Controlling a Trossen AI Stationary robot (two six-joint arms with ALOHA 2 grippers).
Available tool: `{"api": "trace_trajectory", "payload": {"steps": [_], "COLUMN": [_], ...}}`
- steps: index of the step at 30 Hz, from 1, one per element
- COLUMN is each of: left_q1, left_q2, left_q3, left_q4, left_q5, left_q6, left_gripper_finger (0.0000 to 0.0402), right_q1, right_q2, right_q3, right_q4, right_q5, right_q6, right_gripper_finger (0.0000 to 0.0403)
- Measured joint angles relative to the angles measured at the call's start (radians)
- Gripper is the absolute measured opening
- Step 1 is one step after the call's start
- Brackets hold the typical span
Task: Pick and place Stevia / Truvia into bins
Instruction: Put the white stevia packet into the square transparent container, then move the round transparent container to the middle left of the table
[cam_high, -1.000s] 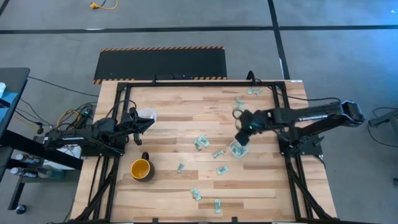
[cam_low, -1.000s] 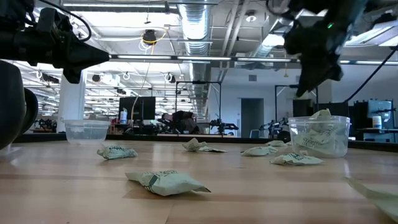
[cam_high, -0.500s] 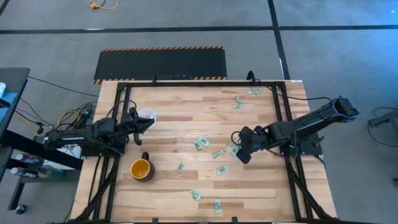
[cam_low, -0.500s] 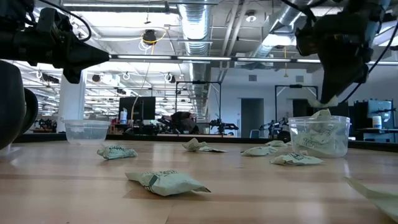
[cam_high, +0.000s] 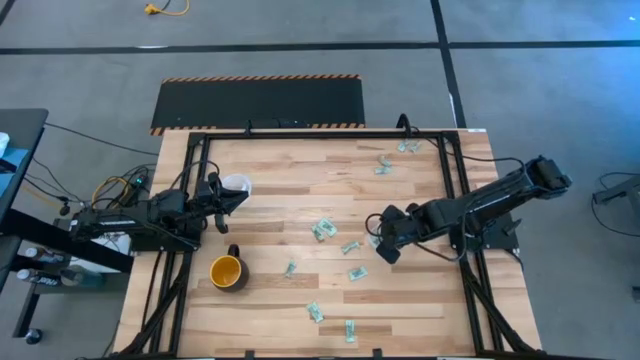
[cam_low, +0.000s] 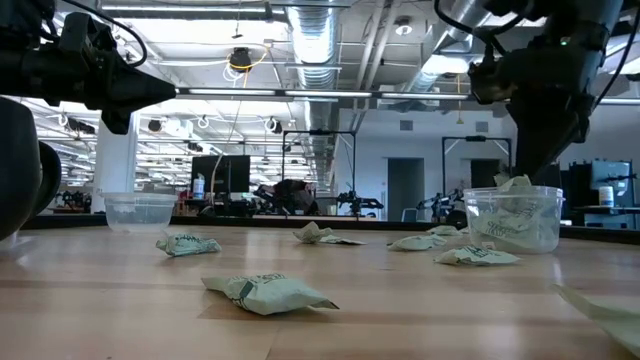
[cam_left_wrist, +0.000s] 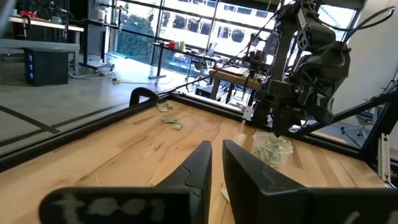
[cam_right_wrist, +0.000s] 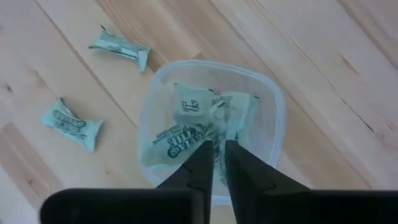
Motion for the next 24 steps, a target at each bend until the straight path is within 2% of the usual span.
{"api": "trace_trajectory", "payload": {"steps": [10, 24], "left_q1": [0.0, 0.0], "left_q2": [0.0, 0.0], "left_q3": [0.0, 0.0], "left_q4": [0.0, 0.0], "left_q5": [0.0, 0.0], "left_q6": [0.0, 0.0], "left_gripper_finger": [0.0027, 0.0027], "right_q1": [0.003, 0.071], "right_q2": [-0.016, -0.219], "right_q3": [0.0, 0.0], "right_q4": [0.001, 0.006], "right_q5": [0.006, 0.205], "right_q6": [-0.005, -0.03], "right_gripper_finger": [0.0088, 0.0093]}}
